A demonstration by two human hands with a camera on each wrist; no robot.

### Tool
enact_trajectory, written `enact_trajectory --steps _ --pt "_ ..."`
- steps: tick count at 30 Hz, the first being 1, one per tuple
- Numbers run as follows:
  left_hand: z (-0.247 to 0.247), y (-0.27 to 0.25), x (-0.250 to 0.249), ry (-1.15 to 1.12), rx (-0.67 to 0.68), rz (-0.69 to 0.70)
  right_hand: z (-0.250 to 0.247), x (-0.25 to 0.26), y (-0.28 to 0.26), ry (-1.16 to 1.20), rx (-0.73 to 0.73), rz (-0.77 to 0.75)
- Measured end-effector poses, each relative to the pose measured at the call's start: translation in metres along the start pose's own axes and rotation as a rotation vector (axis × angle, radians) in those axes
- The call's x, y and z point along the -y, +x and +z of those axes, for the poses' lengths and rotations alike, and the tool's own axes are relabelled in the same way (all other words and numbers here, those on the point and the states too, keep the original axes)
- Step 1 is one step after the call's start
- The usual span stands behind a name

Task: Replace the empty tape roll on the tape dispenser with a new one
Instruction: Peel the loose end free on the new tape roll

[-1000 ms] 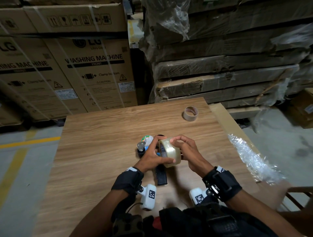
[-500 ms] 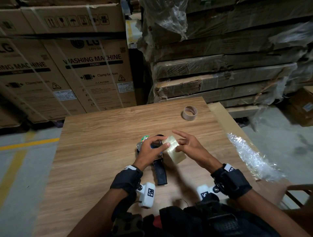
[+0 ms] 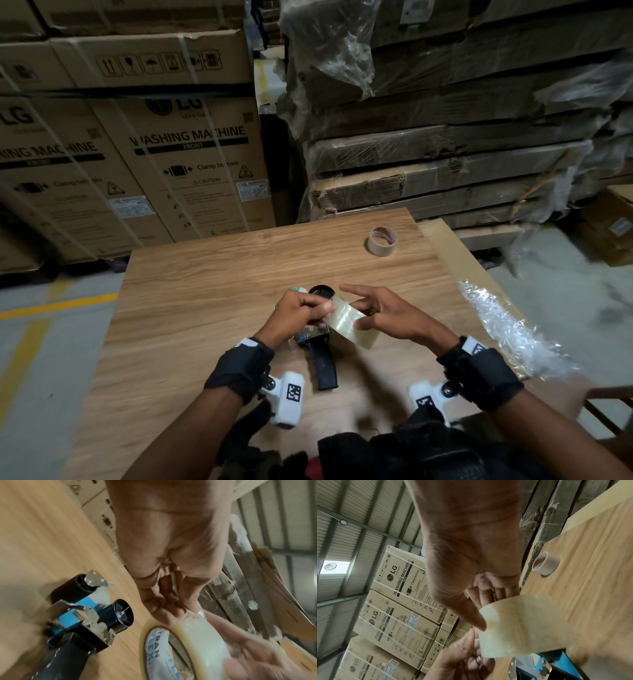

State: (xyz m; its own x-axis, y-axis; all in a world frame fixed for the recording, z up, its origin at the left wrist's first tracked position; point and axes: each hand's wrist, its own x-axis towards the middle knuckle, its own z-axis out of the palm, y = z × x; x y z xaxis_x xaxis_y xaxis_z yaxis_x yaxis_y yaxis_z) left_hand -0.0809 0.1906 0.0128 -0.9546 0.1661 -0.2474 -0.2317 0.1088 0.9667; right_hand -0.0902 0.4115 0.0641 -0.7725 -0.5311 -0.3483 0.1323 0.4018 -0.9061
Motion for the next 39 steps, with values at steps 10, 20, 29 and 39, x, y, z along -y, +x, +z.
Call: enact_trajectory --steps 10,20,29,39 --pt "0.007 -0.011 0.000 0.270 -0.192 0.229 0.005 -0.003 0.005 -0.007 -0.032 0.001" --pt "0.006 -0.020 -0.004 -0.150 -0.093 0.007 0.000 -0.001 0.001 0.031 0.028 -0.011" --pt "0.000 -0.014 0.004 0.218 -0.186 0.155 0.001 0.000 0.005 -0.009 0.053 -0.014" --pt "-0.002 -0.025 0.001 -0.301 -0.069 -0.090 -0.013 0.001 0.008 -0.034 0.149 0.010"
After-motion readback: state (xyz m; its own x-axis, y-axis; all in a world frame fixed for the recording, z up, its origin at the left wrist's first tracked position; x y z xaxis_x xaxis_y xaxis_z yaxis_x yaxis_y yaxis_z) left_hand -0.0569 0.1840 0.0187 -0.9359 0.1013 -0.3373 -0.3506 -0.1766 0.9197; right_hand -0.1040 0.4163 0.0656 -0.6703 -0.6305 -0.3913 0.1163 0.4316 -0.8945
